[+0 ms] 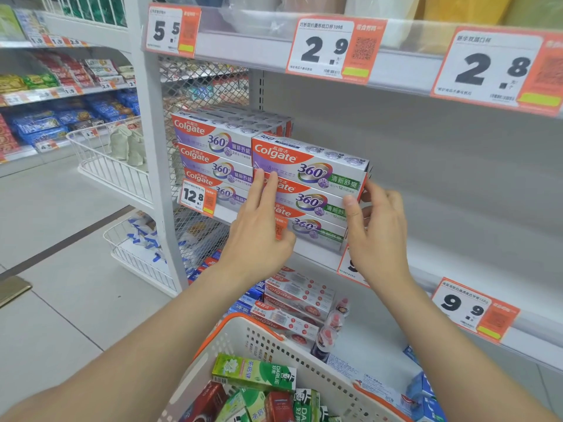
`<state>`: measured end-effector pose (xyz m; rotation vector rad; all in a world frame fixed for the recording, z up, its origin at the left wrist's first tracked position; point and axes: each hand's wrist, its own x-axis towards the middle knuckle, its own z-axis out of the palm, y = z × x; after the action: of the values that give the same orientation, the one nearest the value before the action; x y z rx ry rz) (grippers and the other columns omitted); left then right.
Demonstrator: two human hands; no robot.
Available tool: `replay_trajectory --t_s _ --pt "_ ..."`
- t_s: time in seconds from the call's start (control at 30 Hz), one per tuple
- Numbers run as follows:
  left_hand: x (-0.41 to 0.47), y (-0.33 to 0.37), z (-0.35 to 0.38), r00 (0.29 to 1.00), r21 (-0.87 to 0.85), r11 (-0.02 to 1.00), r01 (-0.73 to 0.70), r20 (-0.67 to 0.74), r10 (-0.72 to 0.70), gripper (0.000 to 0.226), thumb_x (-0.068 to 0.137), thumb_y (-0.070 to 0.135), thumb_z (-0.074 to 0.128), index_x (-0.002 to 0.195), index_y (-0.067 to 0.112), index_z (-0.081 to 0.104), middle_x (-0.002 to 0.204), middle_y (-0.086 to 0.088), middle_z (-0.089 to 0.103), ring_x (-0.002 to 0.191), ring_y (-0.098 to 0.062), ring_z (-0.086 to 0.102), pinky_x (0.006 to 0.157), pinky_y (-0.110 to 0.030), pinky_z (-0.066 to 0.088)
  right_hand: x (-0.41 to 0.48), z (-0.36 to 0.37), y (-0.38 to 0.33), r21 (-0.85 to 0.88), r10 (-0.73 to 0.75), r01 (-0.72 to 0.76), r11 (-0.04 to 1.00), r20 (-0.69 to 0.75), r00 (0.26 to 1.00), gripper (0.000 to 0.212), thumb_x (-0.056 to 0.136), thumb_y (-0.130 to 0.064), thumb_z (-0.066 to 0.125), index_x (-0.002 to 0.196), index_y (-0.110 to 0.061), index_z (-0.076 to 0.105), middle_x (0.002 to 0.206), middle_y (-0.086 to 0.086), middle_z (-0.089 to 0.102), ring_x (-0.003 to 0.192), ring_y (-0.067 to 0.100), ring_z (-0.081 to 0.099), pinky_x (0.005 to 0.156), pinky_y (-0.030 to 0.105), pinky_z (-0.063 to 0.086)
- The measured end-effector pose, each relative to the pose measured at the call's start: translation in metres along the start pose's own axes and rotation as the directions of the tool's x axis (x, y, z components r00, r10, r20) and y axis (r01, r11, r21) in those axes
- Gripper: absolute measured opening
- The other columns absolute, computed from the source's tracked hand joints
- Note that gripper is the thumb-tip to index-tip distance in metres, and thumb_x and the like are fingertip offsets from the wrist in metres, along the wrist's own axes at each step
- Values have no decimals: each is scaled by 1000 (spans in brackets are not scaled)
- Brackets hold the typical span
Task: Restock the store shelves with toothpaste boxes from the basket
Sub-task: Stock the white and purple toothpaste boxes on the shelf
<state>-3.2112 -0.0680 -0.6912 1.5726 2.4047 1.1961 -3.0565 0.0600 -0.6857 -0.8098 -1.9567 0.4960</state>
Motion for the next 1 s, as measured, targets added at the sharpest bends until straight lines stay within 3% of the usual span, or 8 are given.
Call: replay_trajectory --t_s 0.13,0.23,0.33,0.5,0.67,0.8,0.9,1.0 --pt "-1 0 -2 1000 8 1000 6 0 -6 89 98 30 63 167 22 8 175 6 -5 161 -20 7 127 -45 23 -8 0 -6 58 26 -23 998 -59 998 55 106 -34 58 154 -15 40 126 6 47 101 12 55 93 22 44" --pt "2 -2 -7 996 20 998 65 -58 -63 78 94 32 64 160 18 26 166 -6 18 152 -33 22 123 -51 28 -16 -3 -17 -7 -102 103 995 -173 980 57 100 -21 66 148 -8 40 130 11 42 116 22 49 100 35 45" --pt "8 -8 -18 987 36 993 116 -112 -112 61 89 34 62 146 17 46 146 -9 37 140 -32 35 116 -48 33 -21 0 -37 -144 -269 244 959 -190 944 49 90 -9 66 136 -4 53 124 15 45 115 30 48 98 40 44" --pt "29 -29 -44 977 -24 981 192 -95 -193 47 90 29 66 135 17 55 138 -7 47 133 -26 44 108 -38 38 -19 29 -76 -232 -448 458 858 97 889 32 84 -7 66 116 -15 69 111 7 56 102 29 52 83 44 43" --pt "49 -66 -70 959 -35 971 236 -156 -238 55 92 15 65 144 8 49 142 -14 51 136 -31 45 107 -35 34 36 72 -126 -368 -498 550 750 232 835 36 84 -18 54 119 -15 66 117 7 60 107 33 54 85 44 40" --pt "61 -92 -83 934 -174 947 270 -192 -301 48 84 12 63 131 13 54 130 -9 63 124 -30 58 105 -42 47 84 99 -153 -509 -443 571 644 360 821 50 83 -16 68 132 -14 57 131 8 58 121 33 53 97 44 39" --pt "65 -98 -88 931 -293 918 266 -168 -323 45 82 3 67 121 22 55 126 0 67 117 -18 63 94 -31 47 99 115 -159 -573 -345 589 570 484 805 68 85 -30 77 143 -16 45 134 9 57 126 32 53 102 44 39" --pt "69 -109 -86 933 -435 865 252 -128 -336 66 66 23 72 129 23 55 124 3 69 113 -10 67 92 -31 55 105 125 -157 -616 -247 561 553 522 816 77 82 -34 84 143 -14 41 129 12 63 121 35 60 99 44 44"
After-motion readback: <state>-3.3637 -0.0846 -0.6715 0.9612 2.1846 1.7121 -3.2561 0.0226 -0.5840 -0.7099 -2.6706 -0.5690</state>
